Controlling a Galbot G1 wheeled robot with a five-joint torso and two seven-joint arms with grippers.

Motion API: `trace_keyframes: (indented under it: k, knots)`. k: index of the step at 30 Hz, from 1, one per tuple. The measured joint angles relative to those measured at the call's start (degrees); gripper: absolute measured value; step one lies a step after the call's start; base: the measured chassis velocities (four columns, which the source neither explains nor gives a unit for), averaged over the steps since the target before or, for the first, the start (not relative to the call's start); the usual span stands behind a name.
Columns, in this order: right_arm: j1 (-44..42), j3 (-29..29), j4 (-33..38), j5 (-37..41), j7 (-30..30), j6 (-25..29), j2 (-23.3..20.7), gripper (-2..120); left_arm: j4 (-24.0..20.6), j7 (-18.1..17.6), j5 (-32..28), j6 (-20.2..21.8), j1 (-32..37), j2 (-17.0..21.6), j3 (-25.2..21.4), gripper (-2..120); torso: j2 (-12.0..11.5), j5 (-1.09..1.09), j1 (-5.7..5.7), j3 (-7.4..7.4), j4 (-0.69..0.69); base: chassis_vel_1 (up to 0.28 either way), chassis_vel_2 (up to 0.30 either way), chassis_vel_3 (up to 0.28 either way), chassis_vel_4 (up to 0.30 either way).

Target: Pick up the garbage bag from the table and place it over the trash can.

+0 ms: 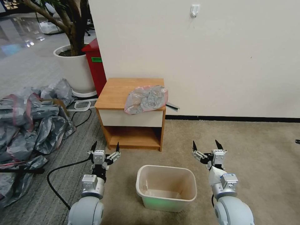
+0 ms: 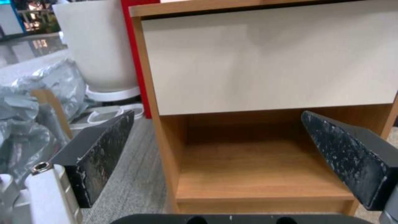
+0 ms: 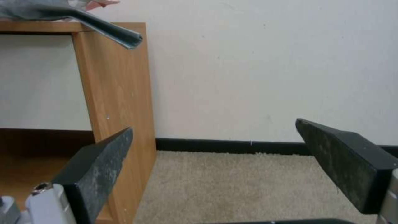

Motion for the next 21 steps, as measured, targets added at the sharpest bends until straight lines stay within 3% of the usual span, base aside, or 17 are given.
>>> trace_keyframes:
  k: [21]
  knots:
    - [0.0,0.0,0.0,0.0,0.0,0.0,0.0,100,0.0,0.0,0.0,0.0,0.0,0.0,0.0,100,0.0,0.0,0.0,0.0,0.0,0.0,0.0,0.0,0.0]
